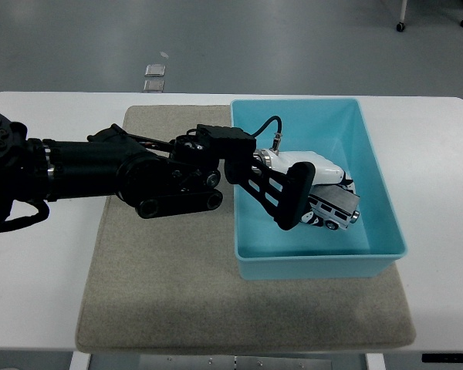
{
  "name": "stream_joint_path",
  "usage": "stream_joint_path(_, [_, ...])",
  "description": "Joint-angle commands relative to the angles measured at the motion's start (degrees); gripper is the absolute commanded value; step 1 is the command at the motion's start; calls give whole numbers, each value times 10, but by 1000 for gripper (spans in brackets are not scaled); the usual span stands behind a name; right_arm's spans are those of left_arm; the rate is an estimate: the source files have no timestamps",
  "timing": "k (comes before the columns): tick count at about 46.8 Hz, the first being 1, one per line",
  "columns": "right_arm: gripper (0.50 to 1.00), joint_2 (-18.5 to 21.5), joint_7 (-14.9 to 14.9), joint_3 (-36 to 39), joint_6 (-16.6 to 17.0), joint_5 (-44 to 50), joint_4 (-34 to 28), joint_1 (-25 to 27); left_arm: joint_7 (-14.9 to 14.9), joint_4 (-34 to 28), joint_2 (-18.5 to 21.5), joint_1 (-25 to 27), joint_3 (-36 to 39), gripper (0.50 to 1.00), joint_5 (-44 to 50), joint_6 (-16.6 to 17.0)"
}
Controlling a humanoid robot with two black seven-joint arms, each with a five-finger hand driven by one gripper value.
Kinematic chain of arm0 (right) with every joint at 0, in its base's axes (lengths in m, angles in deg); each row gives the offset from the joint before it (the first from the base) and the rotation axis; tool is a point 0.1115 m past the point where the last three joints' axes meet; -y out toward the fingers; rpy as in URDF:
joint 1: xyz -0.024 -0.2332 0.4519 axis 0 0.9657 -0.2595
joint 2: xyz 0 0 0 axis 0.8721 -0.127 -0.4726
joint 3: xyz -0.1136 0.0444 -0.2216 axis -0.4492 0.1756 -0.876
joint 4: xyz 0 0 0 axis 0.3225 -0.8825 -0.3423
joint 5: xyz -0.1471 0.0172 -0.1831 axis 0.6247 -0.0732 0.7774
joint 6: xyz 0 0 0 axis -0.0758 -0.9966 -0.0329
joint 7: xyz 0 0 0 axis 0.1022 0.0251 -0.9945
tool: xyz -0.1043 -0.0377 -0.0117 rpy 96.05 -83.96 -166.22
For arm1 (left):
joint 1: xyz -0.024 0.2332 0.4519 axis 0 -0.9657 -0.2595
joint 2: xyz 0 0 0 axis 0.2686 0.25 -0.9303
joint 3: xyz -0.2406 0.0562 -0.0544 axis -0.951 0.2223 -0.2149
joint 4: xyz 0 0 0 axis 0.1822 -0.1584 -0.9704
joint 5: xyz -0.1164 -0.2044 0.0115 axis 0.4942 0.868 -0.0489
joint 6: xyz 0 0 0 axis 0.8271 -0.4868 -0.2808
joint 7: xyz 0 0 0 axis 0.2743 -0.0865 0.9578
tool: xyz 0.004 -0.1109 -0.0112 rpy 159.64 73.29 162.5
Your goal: Left hand put the white car in the blue box
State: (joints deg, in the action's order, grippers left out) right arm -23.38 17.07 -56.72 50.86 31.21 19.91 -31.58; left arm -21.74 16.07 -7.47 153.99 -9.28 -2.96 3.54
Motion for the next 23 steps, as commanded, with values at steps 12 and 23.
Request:
stream_joint_path(12, [936,0,0,0,0,0,0,0,-1,0,-1,-9,-1,576,2,-10])
stream_joint_path(23, [936,0,0,0,0,0,0,0,-2,0,-2,-13,-1,868,3,-7])
